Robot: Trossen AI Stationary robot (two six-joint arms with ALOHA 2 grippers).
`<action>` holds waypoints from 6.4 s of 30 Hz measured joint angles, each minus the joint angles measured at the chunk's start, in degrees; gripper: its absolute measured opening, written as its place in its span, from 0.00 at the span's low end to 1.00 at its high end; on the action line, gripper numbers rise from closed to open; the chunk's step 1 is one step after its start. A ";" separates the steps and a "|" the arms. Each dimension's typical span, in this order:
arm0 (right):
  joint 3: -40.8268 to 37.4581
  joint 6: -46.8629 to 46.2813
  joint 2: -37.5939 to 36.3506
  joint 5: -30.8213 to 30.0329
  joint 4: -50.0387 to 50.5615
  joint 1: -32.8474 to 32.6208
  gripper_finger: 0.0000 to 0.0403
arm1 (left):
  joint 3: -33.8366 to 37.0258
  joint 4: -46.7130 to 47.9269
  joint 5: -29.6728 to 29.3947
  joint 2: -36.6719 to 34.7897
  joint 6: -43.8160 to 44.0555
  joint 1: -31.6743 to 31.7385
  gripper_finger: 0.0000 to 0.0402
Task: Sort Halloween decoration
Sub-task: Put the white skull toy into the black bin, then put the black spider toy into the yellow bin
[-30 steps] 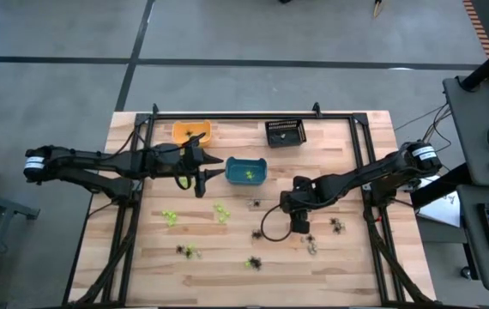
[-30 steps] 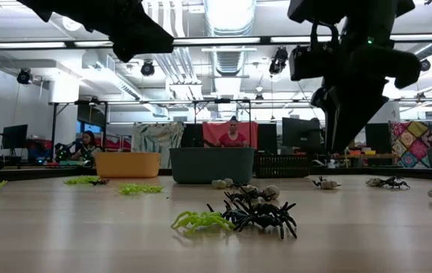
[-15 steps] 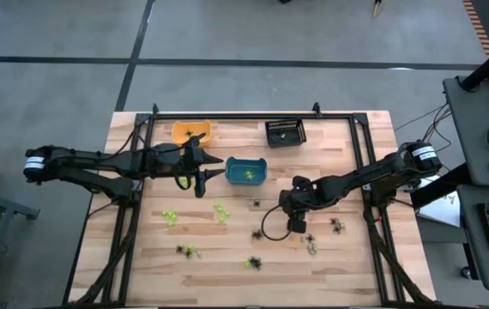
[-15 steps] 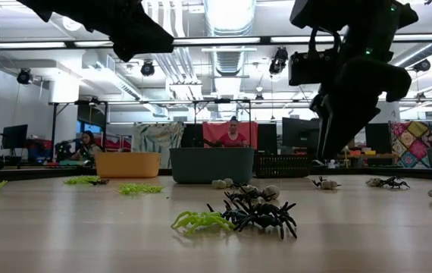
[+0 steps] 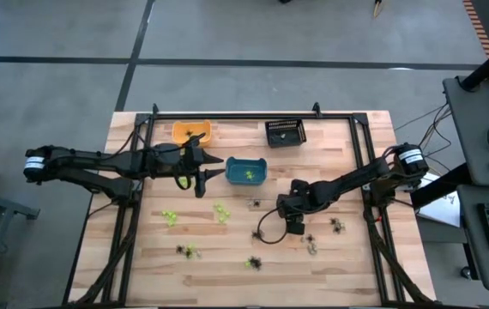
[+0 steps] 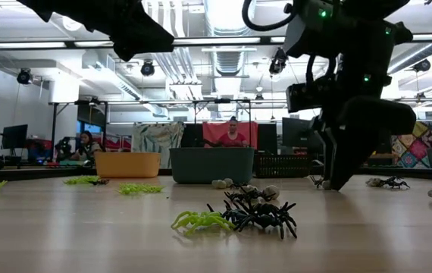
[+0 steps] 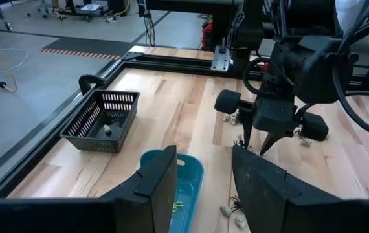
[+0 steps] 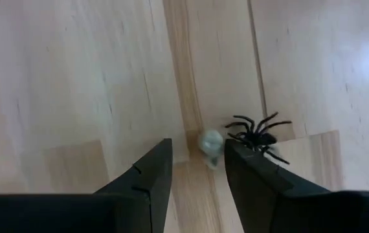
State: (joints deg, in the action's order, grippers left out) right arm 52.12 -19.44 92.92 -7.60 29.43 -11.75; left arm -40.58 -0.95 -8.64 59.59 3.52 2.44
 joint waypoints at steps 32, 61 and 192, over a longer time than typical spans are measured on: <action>4.73 0.88 -4.53 0.53 2.52 0.61 0.02 | 0.00 -0.01 0.01 0.00 0.18 0.02 0.33; 28.70 21.01 2.58 0.34 13.60 47.91 0.02 | 0.00 -0.52 0.01 0.02 0.49 0.02 0.33; 0.11 25.48 -20.69 12.07 -25.48 18.91 0.18 | 28.90 -12.07 -30.99 20.29 36.76 -19.20 0.27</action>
State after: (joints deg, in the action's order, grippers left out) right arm 52.23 6.04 72.23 4.47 3.95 7.16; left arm -11.68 -13.02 -39.63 79.88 40.28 -16.77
